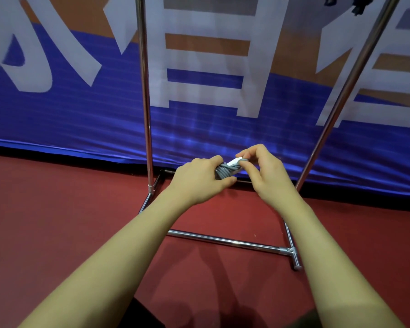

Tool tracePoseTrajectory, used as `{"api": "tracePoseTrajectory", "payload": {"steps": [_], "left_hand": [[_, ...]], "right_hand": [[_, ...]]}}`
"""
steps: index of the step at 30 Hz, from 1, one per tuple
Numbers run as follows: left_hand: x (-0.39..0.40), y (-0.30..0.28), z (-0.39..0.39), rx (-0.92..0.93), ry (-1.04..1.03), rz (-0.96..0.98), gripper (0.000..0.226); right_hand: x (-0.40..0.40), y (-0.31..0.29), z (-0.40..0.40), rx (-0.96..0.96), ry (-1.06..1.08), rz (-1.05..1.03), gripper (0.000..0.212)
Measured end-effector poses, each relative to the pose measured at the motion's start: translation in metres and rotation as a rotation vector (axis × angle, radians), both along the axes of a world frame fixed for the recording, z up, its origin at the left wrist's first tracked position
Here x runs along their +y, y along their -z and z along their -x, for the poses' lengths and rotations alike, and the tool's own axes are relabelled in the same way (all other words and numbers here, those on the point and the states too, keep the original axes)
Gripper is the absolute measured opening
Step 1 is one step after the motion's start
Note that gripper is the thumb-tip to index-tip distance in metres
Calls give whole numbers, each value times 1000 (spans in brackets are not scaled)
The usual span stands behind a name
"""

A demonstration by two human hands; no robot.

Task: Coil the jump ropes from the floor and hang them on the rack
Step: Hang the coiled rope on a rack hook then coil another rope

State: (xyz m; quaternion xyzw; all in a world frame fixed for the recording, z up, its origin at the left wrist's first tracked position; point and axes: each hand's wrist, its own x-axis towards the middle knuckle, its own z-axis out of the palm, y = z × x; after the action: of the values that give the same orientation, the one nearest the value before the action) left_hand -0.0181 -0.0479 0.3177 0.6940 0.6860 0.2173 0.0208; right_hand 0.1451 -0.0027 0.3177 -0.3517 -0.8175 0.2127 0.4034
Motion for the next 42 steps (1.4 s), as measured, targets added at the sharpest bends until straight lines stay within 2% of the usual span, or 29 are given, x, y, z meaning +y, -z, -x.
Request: {"api": "tracePoseTrajectory", "payload": {"steps": [7, 12, 17, 20, 24, 26, 28, 31, 34, 37, 39, 42], "left_hand": [[-1, 0, 0, -133, -7, 34, 38], [-4, 2, -4, -71, -17, 10, 38], [-7, 4, -7, 21, 31, -140, 39], [-7, 3, -9, 26, 41, -150, 44], [-9, 3, -12, -74, 54, -72, 44], [-9, 2, -10, -167, 105, -4, 38], [-8, 0, -5, -278, 143, 29, 37], [-8, -1, -5, -407, 157, 58, 39], [-8, 0, -11, -549, 156, 116, 31], [-7, 2, -12, -507, 142, 80, 26], [-6, 3, -12, -490, 133, 75, 22], [-7, 1, -12, -572, 151, 120, 24]], "right_hand": [[-1, 8, 8, 28, 88, -124, 1], [-2, 2, 10, 126, 154, -125, 5], [-5, -6, 15, 337, 203, 24, 23], [-5, -7, 16, 426, 236, 47, 25], [-5, -4, 16, 315, 245, -148, 7], [-3, -3, 15, 281, 263, -219, 8], [-5, -8, 14, 343, 218, -148, 4], [-8, -14, 14, 481, 124, 26, 12], [-6, -16, 14, 548, 64, 163, 16], [-3, -17, 10, 528, 15, 281, 17], [-2, -17, 8, 468, 10, 269, 18], [-1, -15, 5, 379, 53, 186, 19]]}}
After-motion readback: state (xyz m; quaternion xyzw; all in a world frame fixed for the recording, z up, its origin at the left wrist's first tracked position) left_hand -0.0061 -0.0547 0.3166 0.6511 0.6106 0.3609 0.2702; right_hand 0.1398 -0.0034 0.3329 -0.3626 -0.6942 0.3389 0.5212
